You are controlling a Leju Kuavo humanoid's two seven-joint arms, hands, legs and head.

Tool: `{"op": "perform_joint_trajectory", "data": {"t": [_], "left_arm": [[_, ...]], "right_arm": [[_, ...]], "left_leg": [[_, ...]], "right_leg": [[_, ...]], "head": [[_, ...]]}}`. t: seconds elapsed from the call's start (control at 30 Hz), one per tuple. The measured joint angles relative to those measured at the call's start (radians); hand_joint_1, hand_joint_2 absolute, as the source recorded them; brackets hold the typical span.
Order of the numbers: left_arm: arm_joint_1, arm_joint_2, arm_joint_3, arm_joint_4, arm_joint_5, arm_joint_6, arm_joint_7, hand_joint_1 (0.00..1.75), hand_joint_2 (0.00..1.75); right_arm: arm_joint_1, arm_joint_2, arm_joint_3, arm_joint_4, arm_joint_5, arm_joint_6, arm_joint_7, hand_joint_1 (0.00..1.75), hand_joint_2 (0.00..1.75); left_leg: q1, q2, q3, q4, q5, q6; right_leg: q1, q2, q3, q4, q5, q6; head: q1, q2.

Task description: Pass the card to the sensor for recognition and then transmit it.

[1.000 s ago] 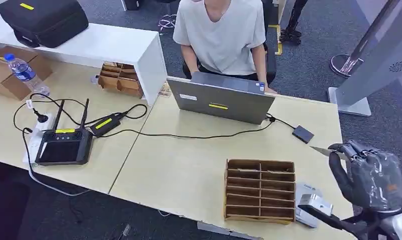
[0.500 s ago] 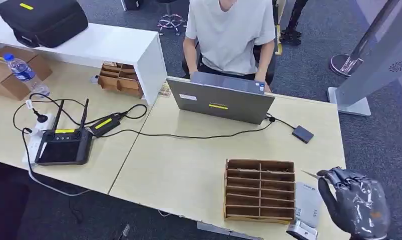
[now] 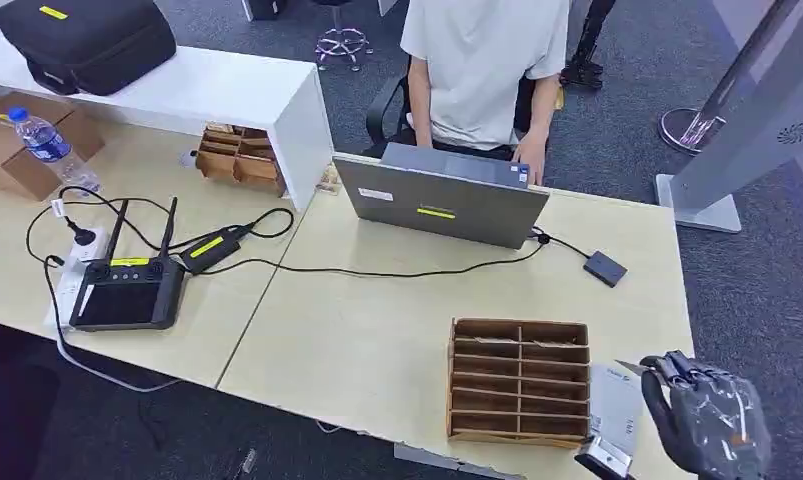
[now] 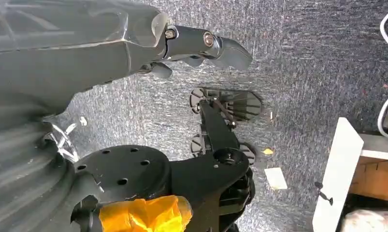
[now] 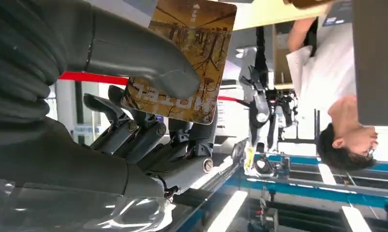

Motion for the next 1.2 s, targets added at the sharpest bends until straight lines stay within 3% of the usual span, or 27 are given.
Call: {"op": "perform_joint_trajectory", "data": {"t": [0.53, 0.83, 0.93, 1.2], "left_arm": [[-0.002, -0.008, 0.019, 0.000, 0.000, 0.005, -0.003, 0.00, 1.75], [-0.002, -0.009, 0.026, 0.000, 0.000, 0.007, -0.003, 0.00, 1.75], [-0.006, -0.011, 0.041, 0.000, -0.005, 0.011, -0.003, 0.00, 1.75], [-0.010, -0.013, 0.047, 0.000, -0.010, 0.011, -0.006, 0.00, 1.75]], "right_arm": [[0.093, 0.068, 0.007, 0.079, -0.027, -0.009, -0.007, 1.75, 1.75], [0.109, 0.079, 0.012, 0.096, -0.038, -0.013, -0.004, 1.75, 1.75], [0.139, 0.109, 0.042, 0.162, -0.076, -0.031, 0.008, 1.75, 1.75], [0.137, 0.120, 0.058, 0.206, -0.081, -0.034, 0.014, 1.75, 1.75]], "left_leg": [[0.000, 0.000, 0.000, 0.000, 0.000, 0.000], [0.000, 0.000, 0.000, 0.000, 0.000, 0.000], [0.000, 0.000, 0.000, 0.000, 0.000, -0.001], [0.000, 0.000, 0.000, 0.000, 0.000, -0.001]], "right_leg": [[0.000, 0.000, 0.000, 0.000, 0.000, 0.000], [0.000, 0.000, 0.000, 0.000, 0.000, 0.000], [0.000, 0.001, 0.000, 0.000, 0.000, 0.000], [0.000, 0.001, 0.000, 0.000, 0.000, 0.000]], "head": [[0.000, 0.000], [0.000, 0.000], [0.000, 0.000], [0.000, 0.000]]}}
